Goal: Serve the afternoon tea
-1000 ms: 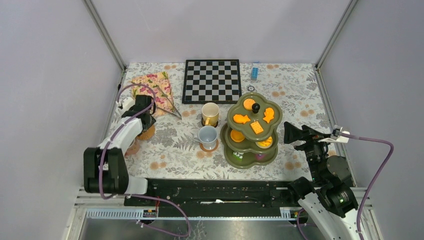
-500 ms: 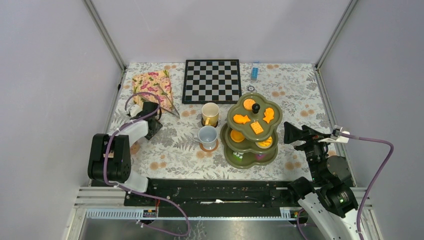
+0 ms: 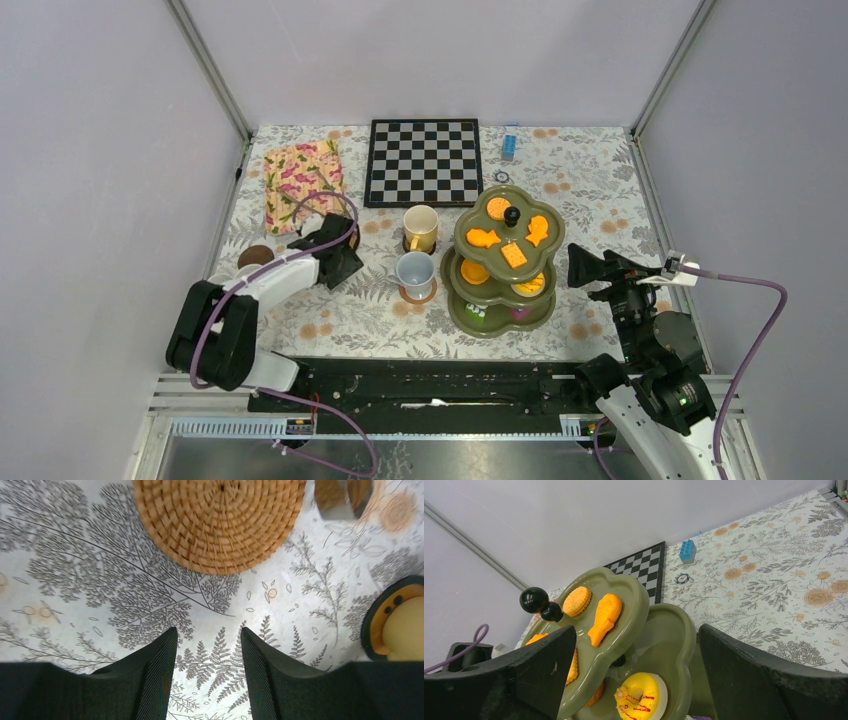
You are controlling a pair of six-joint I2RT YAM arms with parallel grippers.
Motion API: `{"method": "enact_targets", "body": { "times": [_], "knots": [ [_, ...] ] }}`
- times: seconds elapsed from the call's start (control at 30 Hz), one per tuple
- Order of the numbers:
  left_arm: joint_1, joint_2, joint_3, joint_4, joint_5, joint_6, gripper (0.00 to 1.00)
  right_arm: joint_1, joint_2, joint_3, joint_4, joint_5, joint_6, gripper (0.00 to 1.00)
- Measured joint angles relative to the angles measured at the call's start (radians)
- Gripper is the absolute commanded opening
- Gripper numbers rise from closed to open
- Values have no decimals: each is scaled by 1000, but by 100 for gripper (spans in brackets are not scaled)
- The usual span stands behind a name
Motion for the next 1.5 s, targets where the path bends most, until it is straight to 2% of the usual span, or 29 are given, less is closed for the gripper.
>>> {"method": "enact_targets", "body": {
  "times": [0.07, 0.1, 0.17, 0.23, 0.33, 0.4, 0.5, 0.6, 0.7, 0.87, 1.03, 1.5],
  "knots": [
    [21, -30, 0, -5, 0, 20, 48, 0, 0, 0, 0, 0, 0, 98],
    [41, -44, 0, 1, 1, 28, 43, 0, 0, 0, 0, 0, 0, 98],
    [97, -58, 2, 31, 5, 43, 26, 0, 0, 0, 0, 0, 0, 98],
    [161, -53, 3, 81, 20, 60, 15, 0, 0, 0, 0, 0, 0, 98],
    [227, 9, 31, 140, 43, 80, 3, 0, 0, 0, 0, -1, 0, 98],
    [240, 96, 86, 154, 53, 94, 0, 0, 0, 0, -1, -1, -3, 98],
    [240, 211, 139, 190, 77, 101, 0, 0, 0, 3, -8, 0, -10, 98],
    [230, 217, 139, 222, 98, 92, 0, 0, 0, 4, -8, 0, -14, 98],
    [199, 175, 87, 242, 94, 68, 0, 0, 0, 4, -8, 1, -15, 98],
    [62, 44, -27, 197, 94, 16, 0, 0, 4, 4, -8, 0, -15, 98],
    [-42, -16, -73, 158, 106, -37, 0, 0, 24, 4, -7, -2, -15, 98],
    [-72, -73, -89, 50, 97, -73, 0, 0, 28, 4, -7, -2, -14, 98]
  ]
}}
